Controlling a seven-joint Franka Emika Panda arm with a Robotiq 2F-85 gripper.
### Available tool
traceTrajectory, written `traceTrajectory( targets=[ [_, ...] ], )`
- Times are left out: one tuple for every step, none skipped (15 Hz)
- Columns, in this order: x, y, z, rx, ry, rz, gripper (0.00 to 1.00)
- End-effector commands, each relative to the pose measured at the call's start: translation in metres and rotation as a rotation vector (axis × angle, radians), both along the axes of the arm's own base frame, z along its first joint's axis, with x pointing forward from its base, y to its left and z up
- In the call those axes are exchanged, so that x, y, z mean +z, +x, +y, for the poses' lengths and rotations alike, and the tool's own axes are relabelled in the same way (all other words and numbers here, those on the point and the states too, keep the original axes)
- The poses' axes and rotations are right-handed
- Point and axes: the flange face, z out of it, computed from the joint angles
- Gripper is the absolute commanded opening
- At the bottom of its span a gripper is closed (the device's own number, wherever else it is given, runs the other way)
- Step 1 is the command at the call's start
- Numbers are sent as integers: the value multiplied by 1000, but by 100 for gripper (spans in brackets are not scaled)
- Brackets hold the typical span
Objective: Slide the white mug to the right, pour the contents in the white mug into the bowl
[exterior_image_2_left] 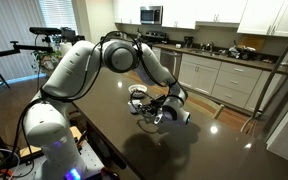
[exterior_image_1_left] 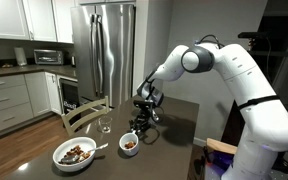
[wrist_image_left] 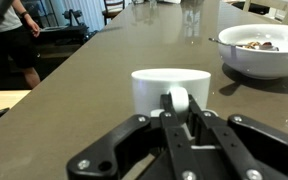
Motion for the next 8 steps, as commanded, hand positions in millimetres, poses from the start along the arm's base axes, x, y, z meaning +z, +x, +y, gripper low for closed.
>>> traceTrajectory(
  targets=[
    [23,5,5,9,15,-4,7],
    [24,6,6,13,14,-8,7],
    [26,7,8,15,13,-10,7],
    [26,7,8,16,12,-12,7],
    [27,7,9,17,12,-12,7],
    [26,7,9,16,10,-11,7],
    [25,7,9,16,10,-9,7],
    [24,7,9,14,9,-7,7]
  ],
)
